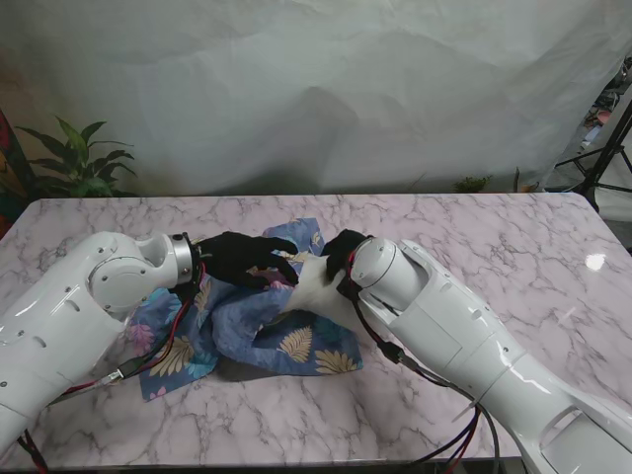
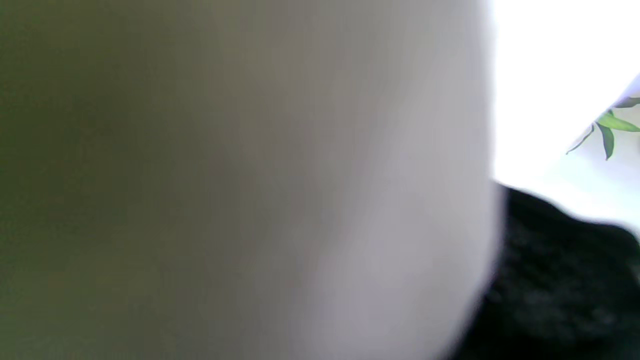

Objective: Put a pillowcase on a pillow

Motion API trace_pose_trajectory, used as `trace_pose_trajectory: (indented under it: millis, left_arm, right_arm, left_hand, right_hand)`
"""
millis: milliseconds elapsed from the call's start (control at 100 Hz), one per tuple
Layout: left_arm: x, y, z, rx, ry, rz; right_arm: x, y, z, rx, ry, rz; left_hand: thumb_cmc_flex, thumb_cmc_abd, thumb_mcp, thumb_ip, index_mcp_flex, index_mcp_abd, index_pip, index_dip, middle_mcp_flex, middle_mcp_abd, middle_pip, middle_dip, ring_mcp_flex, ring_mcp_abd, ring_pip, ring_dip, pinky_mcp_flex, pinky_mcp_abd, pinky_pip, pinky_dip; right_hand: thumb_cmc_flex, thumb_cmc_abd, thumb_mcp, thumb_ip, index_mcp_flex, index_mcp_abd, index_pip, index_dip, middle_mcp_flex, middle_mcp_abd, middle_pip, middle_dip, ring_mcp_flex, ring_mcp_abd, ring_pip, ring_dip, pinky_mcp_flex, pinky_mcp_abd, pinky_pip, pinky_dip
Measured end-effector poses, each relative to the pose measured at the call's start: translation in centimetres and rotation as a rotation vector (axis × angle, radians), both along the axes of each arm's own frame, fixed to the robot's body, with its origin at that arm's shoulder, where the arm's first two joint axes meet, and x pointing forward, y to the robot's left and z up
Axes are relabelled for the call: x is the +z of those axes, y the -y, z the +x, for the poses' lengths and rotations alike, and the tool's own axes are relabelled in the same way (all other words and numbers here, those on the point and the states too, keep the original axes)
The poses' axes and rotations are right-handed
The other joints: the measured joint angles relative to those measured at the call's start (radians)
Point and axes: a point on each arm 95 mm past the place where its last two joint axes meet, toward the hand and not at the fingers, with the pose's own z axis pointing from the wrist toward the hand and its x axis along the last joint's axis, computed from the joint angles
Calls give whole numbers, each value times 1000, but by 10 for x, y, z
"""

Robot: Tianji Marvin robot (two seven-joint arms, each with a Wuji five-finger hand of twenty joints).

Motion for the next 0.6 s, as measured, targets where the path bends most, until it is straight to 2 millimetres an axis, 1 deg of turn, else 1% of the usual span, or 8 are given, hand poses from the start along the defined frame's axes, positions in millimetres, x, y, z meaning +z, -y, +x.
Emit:
trace_pose_trajectory:
  millis: [40, 140, 220, 330, 390, 450, 510, 600]
  left_arm:
    - [-2, 1, 1, -5, -3, -1]
    - [-5, 4, 2, -5, -6, -20]
    - [-7, 5, 5, 7, 11, -59]
    - [-9, 7, 6, 21, 27, -76]
    - [-11, 6, 6, 48, 21, -89]
    - [-13, 6, 7, 100, 6, -118]
    - [-15, 5, 8, 148, -15, -163]
    - [-16, 5, 10, 198, 2, -233]
  right_arm:
    - [0, 0, 0, 0, -1, 0]
    - [-1, 0, -1, 2, -3, 2]
    - [-1, 0, -1, 4, -3, 4]
    - [-1, 1, -2, 4, -4, 6]
    - [-1, 1, -2, 4, -4, 7]
    - [-2, 1, -2, 5, -4, 9]
    - [-2, 0, -2, 8, -2, 11]
    - [-2, -1, -2, 12, 0, 12]
  left_hand:
    - [0, -5, -9, -5, 34, 1, 25, 3, 1, -5, 39, 16, 16, -11, 33, 38, 15, -10, 29, 0]
    - [77, 12, -173, -8, 117, 7, 110, 8, 38, -7, 166, 50, 55, -32, 126, 60, 46, -23, 102, 1]
    - [103, 13, -278, -9, 181, 14, 302, 34, 88, -4, 206, 67, 93, -43, 179, 62, 71, -24, 153, 1]
    - [104, 13, -278, -9, 180, 32, 450, 74, 136, 0, 246, 90, 120, -46, 197, 62, 104, -25, 178, 1]
    - [113, 13, -278, -13, 159, 55, 503, 87, 191, 33, 242, 92, 150, -41, 194, 46, 129, -24, 190, -1]
    - [130, 24, -280, -14, 114, 103, 572, 112, 309, 73, 232, 76, 196, -6, 146, 3, 163, 1, 191, -23]
    - [170, 49, -318, -15, 69, 151, 632, 131, 448, 73, 184, 76, 242, 7, 115, -40, 203, 12, 194, -50]
    - [179, 50, -340, -15, 44, 170, 674, 144, 586, 60, 161, 76, 290, 8, 89, -66, 246, 14, 204, -74]
  right_hand:
    - [0, 0, 0, 0, 0, 0, 0, 0, 0, 0, 0, 0, 0, 0, 0, 0, 0, 0, 0, 0]
    - [0, 0, 0, 0, 0, 0, 0, 0, 0, 0, 0, 0, 0, 0, 0, 0, 0, 0, 0, 0]
    - [0, 0, 0, 0, 0, 0, 0, 0, 0, 0, 0, 0, 0, 0, 0, 0, 0, 0, 0, 0]
    - [0, 0, 0, 0, 0, 0, 0, 0, 0, 0, 0, 0, 0, 0, 0, 0, 0, 0, 0, 0]
    - [0, 0, 0, 0, 0, 0, 0, 0, 0, 0, 0, 0, 0, 0, 0, 0, 0, 0, 0, 0]
    - [0, 0, 0, 0, -1, 0, 0, 0, 0, 0, 0, 0, 0, 0, 0, 0, 0, 0, 0, 0]
    - [0, 0, 0, 0, -1, 0, 0, 0, 0, 0, 0, 0, 0, 0, 0, 0, 0, 0, 0, 0]
    - [0, 0, 0, 0, -1, 0, 0, 0, 0, 0, 1, 0, 0, 0, 0, 0, 0, 0, 0, 0]
